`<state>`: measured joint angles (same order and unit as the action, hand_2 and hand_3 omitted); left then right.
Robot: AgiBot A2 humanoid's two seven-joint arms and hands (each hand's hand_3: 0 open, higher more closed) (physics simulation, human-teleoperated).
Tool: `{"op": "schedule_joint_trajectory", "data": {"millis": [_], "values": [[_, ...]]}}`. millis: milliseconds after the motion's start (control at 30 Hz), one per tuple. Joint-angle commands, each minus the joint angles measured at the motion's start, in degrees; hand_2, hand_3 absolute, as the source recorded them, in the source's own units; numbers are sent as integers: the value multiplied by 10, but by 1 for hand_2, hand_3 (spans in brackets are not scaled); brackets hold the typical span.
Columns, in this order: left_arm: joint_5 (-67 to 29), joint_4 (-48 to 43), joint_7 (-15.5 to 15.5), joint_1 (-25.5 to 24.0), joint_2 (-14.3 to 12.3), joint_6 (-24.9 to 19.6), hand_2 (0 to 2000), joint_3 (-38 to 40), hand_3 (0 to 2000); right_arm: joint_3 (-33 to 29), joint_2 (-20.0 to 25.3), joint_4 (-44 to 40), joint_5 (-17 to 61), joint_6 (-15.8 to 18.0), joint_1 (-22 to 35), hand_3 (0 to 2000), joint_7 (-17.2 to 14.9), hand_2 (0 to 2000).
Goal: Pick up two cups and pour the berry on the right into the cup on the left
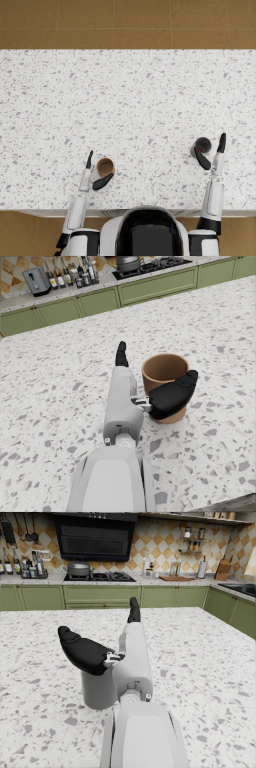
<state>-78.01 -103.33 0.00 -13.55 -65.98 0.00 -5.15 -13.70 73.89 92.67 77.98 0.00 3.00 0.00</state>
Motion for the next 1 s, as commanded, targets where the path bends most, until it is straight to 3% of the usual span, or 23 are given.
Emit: {"op": "schedule_joint_trajectory", "data": {"millis": [33, 400, 667, 1000], "values": [[0, 20, 0, 1, -2, 0, 0, -8, 0, -7, -1, -35, 0, 0, 11, 0, 0, 0], [0, 71, -1, 21, -23, -8, 0, -8, 0, 29, 9, -105, 0, 0, 19, 0, 0, 0], [0, 94, -2, 32, -37, -12, 0, -7, 0, 35, 14, -193, 0, 0, 58, 0, 0, 0], [0, 101, -1, 41, -52, -10, 0, -13, 0, 48, 23, -241, 0, 8, 81, 0, 1, 0]]}}
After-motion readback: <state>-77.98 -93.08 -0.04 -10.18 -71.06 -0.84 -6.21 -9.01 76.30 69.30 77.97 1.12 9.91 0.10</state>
